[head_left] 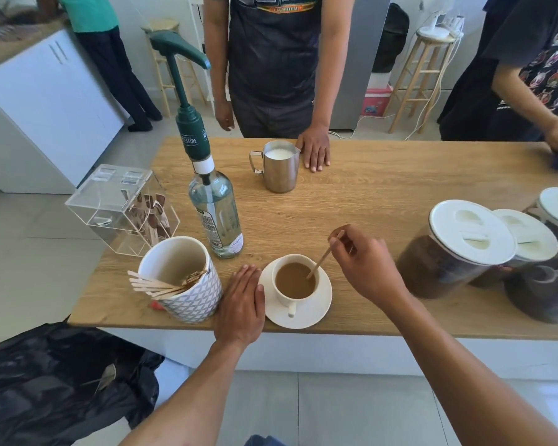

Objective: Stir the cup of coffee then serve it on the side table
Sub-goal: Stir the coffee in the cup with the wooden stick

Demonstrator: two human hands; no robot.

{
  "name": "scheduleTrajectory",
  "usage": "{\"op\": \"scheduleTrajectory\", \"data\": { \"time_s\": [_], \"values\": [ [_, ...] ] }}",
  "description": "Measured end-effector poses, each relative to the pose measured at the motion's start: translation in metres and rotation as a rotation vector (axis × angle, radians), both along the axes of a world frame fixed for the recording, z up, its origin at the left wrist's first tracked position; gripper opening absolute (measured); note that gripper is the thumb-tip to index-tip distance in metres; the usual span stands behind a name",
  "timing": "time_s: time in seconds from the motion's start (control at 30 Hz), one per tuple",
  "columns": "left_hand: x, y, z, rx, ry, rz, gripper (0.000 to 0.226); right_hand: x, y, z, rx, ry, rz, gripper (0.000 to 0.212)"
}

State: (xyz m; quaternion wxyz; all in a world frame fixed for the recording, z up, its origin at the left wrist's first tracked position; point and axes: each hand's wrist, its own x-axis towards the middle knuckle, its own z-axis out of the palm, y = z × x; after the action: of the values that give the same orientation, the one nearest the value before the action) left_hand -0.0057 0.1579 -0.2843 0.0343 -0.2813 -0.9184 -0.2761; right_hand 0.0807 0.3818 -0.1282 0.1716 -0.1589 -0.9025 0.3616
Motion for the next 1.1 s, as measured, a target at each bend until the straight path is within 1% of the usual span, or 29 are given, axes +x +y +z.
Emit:
{"op": "scheduleTrajectory", "data": {
  "time_s": [0.1, 0.17, 0.23, 0.33, 0.4, 0.47, 0.6, 0.7, 0.8, 0.93, 1.0, 1.1],
  "values": [
    [0.0001, 0.0000, -0.0004, 0.001, 0.001, 0.002, 0.054, -0.0034, -0.0026, 0.0015, -0.056, 0.020, 0.018, 0.013],
    [0.0007, 0.0005, -0.0004, -0.004, -0.004, 0.003, 0.054, -0.0031, -0.0054, -0.0003, -0.099, -0.020, 0.043, 0.014],
    [0.0013, 0.0005, -0.0005, -0.006, -0.004, -0.001, 0.055, -0.0011, -0.0058, -0.0023, -0.099, -0.063, 0.042, 0.015],
    [0.0003, -0.0003, -0.0004, -0.009, -0.002, 0.004, 0.055, -0.0009, -0.0046, -0.0033, -0.130, -0.047, 0.012, 0.017],
    [0.0003, -0.0004, -0.0003, -0.013, -0.003, 0.005, 0.055, -0.0010, -0.0051, -0.0033, -0.149, -0.070, 0.031, 0.018],
    [0.0009, 0.0005, 0.0002, -0.013, -0.001, 0.004, 0.054, -0.0001, -0.0053, -0.0040, -0.142, -0.103, 0.032, 0.018],
    [0.0013, 0.0005, 0.0010, -0.007, -0.002, 0.006, 0.055, 0.0006, -0.0044, -0.0039, -0.163, -0.072, -0.003, 0.018],
    [0.0018, 0.0000, 0.0007, -0.004, -0.007, 0.004, 0.055, 0.0023, -0.0049, -0.0048, -0.177, -0.126, 0.002, 0.020],
    [0.0019, 0.0007, 0.0015, -0.001, -0.010, 0.011, 0.055, 0.0025, -0.0043, -0.0031, -0.186, -0.094, -0.039, 0.020],
    [0.0018, 0.0009, 0.0014, 0.008, -0.014, 0.012, 0.057, 0.0023, -0.0052, -0.0015, -0.175, -0.134, -0.015, 0.020],
    [0.0016, 0.0013, 0.0015, 0.017, -0.018, 0.011, 0.058, 0.0023, -0.0048, -0.0006, -0.163, -0.106, -0.048, 0.020],
    [0.0017, 0.0014, 0.0015, 0.017, -0.019, 0.010, 0.056, 0.0022, -0.0053, -0.0003, -0.191, -0.120, -0.012, 0.019]
  ]
}}
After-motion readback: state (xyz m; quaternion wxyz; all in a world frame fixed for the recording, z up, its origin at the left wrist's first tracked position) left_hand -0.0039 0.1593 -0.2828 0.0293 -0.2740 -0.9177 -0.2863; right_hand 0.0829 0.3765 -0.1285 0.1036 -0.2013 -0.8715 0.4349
